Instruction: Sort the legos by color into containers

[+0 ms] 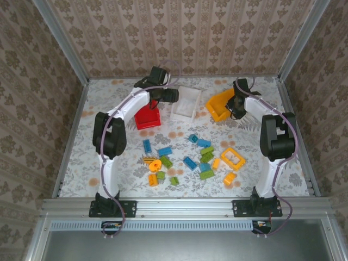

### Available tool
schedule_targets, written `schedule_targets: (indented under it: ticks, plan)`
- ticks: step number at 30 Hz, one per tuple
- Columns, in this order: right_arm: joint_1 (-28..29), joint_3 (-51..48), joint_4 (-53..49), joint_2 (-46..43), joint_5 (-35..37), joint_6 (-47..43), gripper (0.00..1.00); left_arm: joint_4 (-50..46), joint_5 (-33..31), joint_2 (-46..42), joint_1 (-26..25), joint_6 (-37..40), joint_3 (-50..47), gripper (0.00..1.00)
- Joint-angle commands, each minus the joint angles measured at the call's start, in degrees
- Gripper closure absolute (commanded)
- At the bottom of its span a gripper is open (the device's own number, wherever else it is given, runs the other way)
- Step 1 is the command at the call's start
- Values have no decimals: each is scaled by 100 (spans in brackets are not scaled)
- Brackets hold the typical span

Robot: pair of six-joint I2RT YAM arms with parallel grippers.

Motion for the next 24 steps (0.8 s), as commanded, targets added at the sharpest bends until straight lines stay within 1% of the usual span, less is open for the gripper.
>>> schedule_targets:
  ticks: [1,5,9,11,14,16,22,24]
  plan:
    - [30,159,-306,-26,96,-335,72,-371,-40,282,83,174,531,23]
    - [41,107,-781,-282,313,-946,80,-672,93,799,83,271,1202,26]
    - [41,-73,-998,-495,416,-1543,87,-820,207,1223,89,263,1732,30]
    - [40,-205,-1016,-626,450,-1783,88,-856,285,1427,85,242,1921,34]
    - [40,-302,-1031,-765,364,-2126,89,-1024,229,1713,85,228,2234,38]
    - [40,-288,-1053,-785,193,-2330,89,-1113,163,1865,66,214,2384,45]
    - [38,-167,-1047,-632,-288,-2856,91,-1086,111,1951,-11,123,2295,58]
    - [40,-107,-1069,-550,-418,-2980,92,-1095,38,1929,-76,111,2250,59]
